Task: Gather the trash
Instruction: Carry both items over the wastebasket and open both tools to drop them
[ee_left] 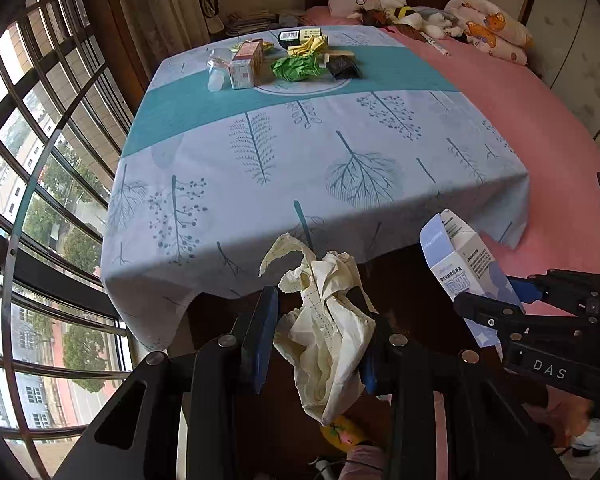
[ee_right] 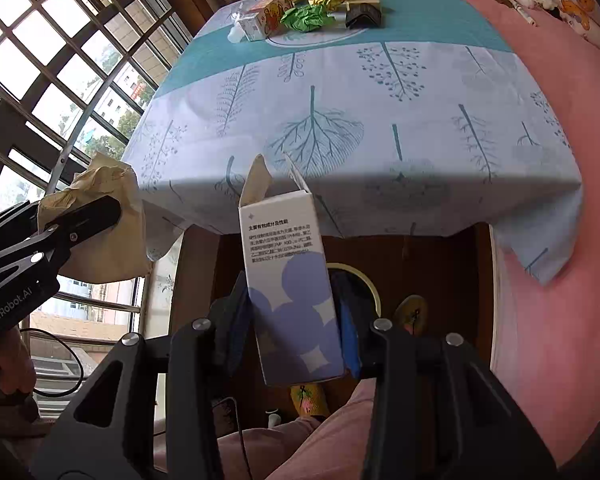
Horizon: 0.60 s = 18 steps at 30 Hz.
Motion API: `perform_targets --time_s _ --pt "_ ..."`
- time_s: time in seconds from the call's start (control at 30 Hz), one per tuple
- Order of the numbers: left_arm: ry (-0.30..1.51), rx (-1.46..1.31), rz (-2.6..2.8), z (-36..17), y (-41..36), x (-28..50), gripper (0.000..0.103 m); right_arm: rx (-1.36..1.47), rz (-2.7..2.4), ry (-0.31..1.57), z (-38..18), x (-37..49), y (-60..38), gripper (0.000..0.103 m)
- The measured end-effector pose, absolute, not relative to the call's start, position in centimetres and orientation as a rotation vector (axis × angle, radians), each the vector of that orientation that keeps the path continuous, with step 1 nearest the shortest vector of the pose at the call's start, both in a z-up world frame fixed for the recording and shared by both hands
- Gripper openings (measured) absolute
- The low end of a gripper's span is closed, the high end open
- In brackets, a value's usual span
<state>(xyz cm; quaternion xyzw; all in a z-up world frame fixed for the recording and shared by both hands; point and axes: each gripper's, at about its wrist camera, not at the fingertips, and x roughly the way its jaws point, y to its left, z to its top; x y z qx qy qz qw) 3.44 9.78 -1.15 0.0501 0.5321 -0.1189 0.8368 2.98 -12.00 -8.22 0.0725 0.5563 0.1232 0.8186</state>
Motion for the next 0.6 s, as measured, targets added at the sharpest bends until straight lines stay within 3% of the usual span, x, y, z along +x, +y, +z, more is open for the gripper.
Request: perform_targets --time_s 0.3,0.6 --pt "1.266 0.089 -0.267 -10.3 7.3 2.2 0.035 0.203 0.197 1.297 -14.8 0.2 -12.9 0.036" --pt "1.355 0.044 -0.211 -24.6 5.8 3.9 0.037 0.357 0.137 1.402 -29.3 0.0 -14.0 0.036"
